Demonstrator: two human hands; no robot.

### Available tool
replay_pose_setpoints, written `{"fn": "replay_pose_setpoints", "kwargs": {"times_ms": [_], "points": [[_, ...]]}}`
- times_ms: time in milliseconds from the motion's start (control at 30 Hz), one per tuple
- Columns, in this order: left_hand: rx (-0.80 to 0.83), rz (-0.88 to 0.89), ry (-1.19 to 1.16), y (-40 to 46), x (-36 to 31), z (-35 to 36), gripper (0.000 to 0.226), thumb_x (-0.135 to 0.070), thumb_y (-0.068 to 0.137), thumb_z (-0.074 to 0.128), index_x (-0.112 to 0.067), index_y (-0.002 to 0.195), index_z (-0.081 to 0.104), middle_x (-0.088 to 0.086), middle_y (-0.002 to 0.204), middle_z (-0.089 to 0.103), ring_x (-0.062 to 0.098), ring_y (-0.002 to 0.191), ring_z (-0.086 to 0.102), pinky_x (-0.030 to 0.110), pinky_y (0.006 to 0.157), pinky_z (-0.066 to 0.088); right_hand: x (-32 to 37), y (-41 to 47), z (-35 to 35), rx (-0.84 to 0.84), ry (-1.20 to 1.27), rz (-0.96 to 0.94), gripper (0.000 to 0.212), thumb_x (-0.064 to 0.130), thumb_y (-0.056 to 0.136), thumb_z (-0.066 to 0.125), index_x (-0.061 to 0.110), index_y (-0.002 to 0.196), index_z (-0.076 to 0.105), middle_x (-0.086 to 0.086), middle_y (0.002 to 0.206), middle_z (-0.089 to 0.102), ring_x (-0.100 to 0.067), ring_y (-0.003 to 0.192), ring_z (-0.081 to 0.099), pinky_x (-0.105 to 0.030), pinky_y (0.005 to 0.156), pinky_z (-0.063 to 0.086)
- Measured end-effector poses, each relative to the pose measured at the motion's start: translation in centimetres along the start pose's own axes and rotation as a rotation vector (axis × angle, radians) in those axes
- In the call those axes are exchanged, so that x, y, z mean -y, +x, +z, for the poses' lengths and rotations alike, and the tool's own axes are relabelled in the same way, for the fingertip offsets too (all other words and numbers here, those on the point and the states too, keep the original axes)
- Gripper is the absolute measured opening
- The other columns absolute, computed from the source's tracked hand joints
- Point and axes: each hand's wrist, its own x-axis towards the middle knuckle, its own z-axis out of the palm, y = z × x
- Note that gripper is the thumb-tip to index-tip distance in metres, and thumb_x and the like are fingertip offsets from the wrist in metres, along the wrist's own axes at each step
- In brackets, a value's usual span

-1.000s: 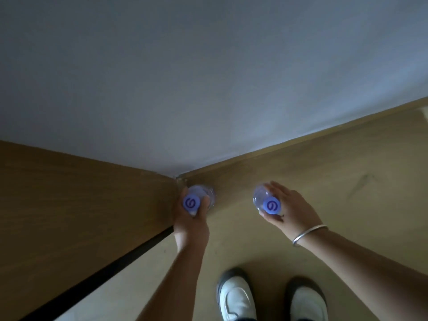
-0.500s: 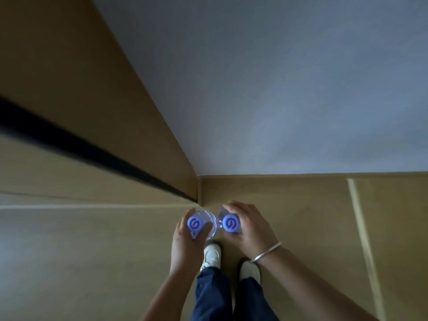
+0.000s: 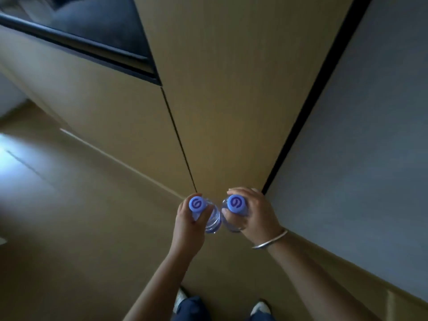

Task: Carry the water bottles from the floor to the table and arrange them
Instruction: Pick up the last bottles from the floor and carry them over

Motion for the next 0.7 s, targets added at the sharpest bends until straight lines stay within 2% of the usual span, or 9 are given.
{"fn": "replay_pose_setpoints", "kwargs": {"times_ms": [100,167,233,300,367,467,567,633,700], "points": [[-0.065,0.022,-0.023,0.5,-0.9,-6.2,0.014,-0.021,0.085,0.065,-0.032,0.082,0.056,0.001,0.094,0.063,0.021,0.094,0.058,0.034,0.082,0.047,5.8,3.0,2.3,0.078,0.039,-0.066,0.029,0.03,0.068,0.07,0.007,0.086,0.068,-0.006,0.088,0.07,-0.029,0.08,0.062,-0.024,0.078,0.041],[-0.131,0.024,0.009,1.3,-0.9,-10.8,0.013,-0.025,0.083,0.066,-0.026,0.076,0.055,0.001,0.085,0.062,0.019,0.083,0.057,0.028,0.07,0.043,9.6,4.8,4.4,0.141,0.08,-0.066,0.031,0.035,0.068,0.067,0.008,0.084,0.067,-0.007,0.086,0.069,-0.03,0.082,0.061,-0.032,0.08,0.045],[-0.193,0.011,0.012,2.0,-0.7,-15.6,0.016,-0.026,0.081,0.067,-0.027,0.073,0.054,0.003,0.083,0.061,0.017,0.079,0.053,0.027,0.068,0.039,13.1,6.3,7.2,0.19,0.111,-0.105,0.036,0.04,0.067,0.064,0.007,0.081,0.066,-0.008,0.084,0.068,-0.031,0.083,0.06,-0.037,0.08,0.047],[-0.217,0.018,0.032,2.4,-0.5,-20.1,0.018,-0.026,0.08,0.069,-0.029,0.073,0.052,0.005,0.088,0.06,0.016,0.081,0.052,0.026,0.072,0.037,16.3,7.5,10.0,0.247,0.13,-0.168,0.046,0.05,0.065,0.058,0.006,0.078,0.065,-0.009,0.082,0.067,-0.03,0.081,0.059,-0.036,0.079,0.046],[-0.264,0.034,0.075,2.7,-0.1,-24.7,0.017,-0.026,0.079,0.069,-0.03,0.08,0.053,0.004,0.094,0.057,0.013,0.085,0.051,0.019,0.073,0.033,19.5,8.7,13.0,0.309,0.163,-0.194,0.052,0.055,0.062,0.053,0.006,0.077,0.064,-0.009,0.078,0.065,-0.029,0.08,0.058,-0.038,0.079,0.046],[-0.37,0.043,0.051,2.9,0.5,-30.7,0.018,-0.023,0.08,0.069,-0.03,0.09,0.056,0.003,0.102,0.054,0.007,0.086,0.05,0.011,0.071,0.03,24.0,10.3,17.2,0.397,0.21,-0.232,0.055,0.057,0.061,0.053,0.005,0.076,0.062,-0.012,0.076,0.063,-0.029,0.078,0.057,-0.043,0.077,0.047],[-0.448,0.037,0.053,3.3,1.4,-35.4,0.018,-0.023,0.08,0.069,-0.029,0.092,0.056,0.004,0.103,0.055,-0.004,0.084,0.049,0.005,0.07,0.03,27.9,11.8,21.0,0.472,0.239,-0.288,0.058,0.056,0.06,0.057,0.001,0.077,0.062,-0.017,0.077,0.062,-0.031,0.076,0.057,-0.043,0.074,0.047],[-0.482,0.017,0.042,3.7,2.0,-38.2,0.015,-0.024,0.081,0.069,-0.028,0.089,0.057,0.006,0.103,0.057,0.004,0.087,0.051,0.01,0.074,0.032,29.9,12.9,23.2,0.507,0.253,-0.313,0.048,0.048,0.064,0.063,0.002,0.077,0.062,-0.017,0.077,0.063,-0.031,0.075,0.058,-0.042,0.073,0.047],[-0.517,0.0,0.014,4.3,2.7,-40.5,0.012,-0.025,0.081,0.068,-0.027,0.085,0.057,0.01,0.1,0.06,0.018,0.093,0.055,0.024,0.08,0.039,31.6,14.3,25.4,0.538,0.272,-0.326,0.039,0.04,0.066,0.065,0.003,0.078,0.063,-0.016,0.078,0.064,-0.03,0.075,0.059,-0.041,0.073,0.048]]}}
